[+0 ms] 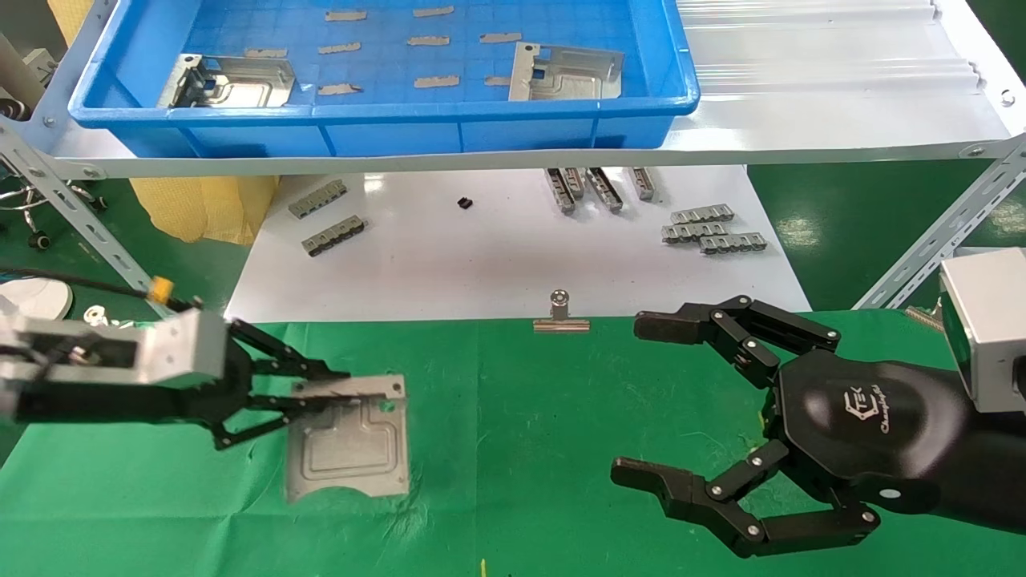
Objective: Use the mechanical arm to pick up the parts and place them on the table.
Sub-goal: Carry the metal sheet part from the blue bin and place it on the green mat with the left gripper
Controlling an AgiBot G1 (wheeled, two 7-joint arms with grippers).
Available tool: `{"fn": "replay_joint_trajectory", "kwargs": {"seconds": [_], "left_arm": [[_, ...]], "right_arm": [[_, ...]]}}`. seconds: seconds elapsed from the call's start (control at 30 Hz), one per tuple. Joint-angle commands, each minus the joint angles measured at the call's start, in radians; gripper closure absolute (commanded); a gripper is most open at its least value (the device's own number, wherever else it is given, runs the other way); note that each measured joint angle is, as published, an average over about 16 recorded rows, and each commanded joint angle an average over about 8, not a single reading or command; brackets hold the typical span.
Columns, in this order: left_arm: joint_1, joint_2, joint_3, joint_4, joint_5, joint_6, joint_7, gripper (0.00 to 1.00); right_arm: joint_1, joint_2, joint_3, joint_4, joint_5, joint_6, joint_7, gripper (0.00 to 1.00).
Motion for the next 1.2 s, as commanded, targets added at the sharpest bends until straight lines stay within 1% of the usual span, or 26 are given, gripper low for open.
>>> {"fn": "replay_joint_trajectory", "kwargs": {"seconds": [0.03,0.1,0.13,0.17,0.37,0.4,0.43,0.63,0.83,1.0,1.1,1.2], "left_arm": [[0.022,0.029,0.009,0.047,0.013,-0.013,0.048,1.00],[0.029,0.049,0.011,0.082,0.018,-0.023,0.089,1.00],[0.029,0.056,0.012,0.097,0.021,-0.028,0.108,0.97],[0.028,0.064,0.013,0.112,0.024,-0.033,0.125,0.88],[0.015,0.102,0.029,0.186,0.056,-0.053,0.207,0.12],[0.012,0.107,0.032,0.196,0.062,-0.056,0.217,0.03],[0.009,0.112,0.035,0.206,0.067,-0.058,0.227,0.00],[-0.008,0.132,0.037,0.256,0.072,-0.050,0.264,0.00],[-0.015,0.131,0.018,0.288,0.040,0.019,0.270,0.00],[0.018,0.108,-0.010,0.285,-0.023,0.069,0.207,0.00],[0.048,0.090,-0.026,0.274,-0.066,0.079,0.139,0.00],[0.068,0.079,-0.037,0.265,-0.094,0.083,0.100,0.00]], "right_arm": [[0.000,0.000,0.000,0.000,0.000,0.000,0.000,0.00],[0.000,0.000,0.000,0.000,0.000,0.000,0.000,0.00],[0.000,0.000,0.000,0.000,0.000,0.000,0.000,0.00],[0.000,0.000,0.000,0.000,0.000,0.000,0.000,0.00],[0.000,0.000,0.000,0.000,0.000,0.000,0.000,0.00],[0.000,0.000,0.000,0.000,0.000,0.000,0.000,0.00],[0.000,0.000,0.000,0.000,0.000,0.000,0.000,0.00],[0.000,0.000,0.000,0.000,0.000,0.000,0.000,0.00],[0.000,0.000,0.000,0.000,0.000,0.000,0.000,0.00],[0.000,0.000,0.000,0.000,0.000,0.000,0.000,0.00],[0.000,0.000,0.000,0.000,0.000,0.000,0.000,0.00],[0.000,0.000,0.000,0.000,0.000,0.000,0.000,0.00]]}}
